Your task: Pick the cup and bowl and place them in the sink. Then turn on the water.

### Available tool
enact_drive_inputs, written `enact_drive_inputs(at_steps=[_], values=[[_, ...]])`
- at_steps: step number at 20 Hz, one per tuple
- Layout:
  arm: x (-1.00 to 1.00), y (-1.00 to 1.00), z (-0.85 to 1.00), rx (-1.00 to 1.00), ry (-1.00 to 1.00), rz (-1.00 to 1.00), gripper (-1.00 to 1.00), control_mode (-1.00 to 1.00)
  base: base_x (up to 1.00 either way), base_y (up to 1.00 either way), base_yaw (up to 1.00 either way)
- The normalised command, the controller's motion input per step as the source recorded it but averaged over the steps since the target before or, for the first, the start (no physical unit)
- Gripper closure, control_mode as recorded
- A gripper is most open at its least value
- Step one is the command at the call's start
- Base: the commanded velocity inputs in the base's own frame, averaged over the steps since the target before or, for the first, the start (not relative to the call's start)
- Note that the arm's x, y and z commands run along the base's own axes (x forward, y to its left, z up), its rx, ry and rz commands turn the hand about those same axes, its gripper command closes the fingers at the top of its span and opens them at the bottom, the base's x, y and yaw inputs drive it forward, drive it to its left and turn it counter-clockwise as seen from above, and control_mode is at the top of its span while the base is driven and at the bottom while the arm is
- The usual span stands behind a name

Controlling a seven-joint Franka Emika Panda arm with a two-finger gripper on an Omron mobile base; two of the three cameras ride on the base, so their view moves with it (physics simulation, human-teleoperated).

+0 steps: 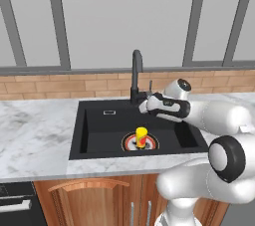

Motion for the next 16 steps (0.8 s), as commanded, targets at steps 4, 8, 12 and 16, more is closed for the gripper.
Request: enact_drive_inputs(at_steps=[4,8,12,16], values=[[-0.29,-0.11,0.33,0.00,0.00,0.00,-1.00,-1.00,0.00,0.00,0.00],[-0.32,-0.11,0.32,0.00,0.00,0.00,-1.00,-1.00,0.00,0.00,0.00],[-0.34,-0.12,0.30,-0.02,0.00,0.00,-1.00,-1.00,0.00,0.00,0.00],[-0.36,-0.12,0.29,-0.02,0.00,-0.05,-1.00,-1.00,0.00,0.00,0.00]])
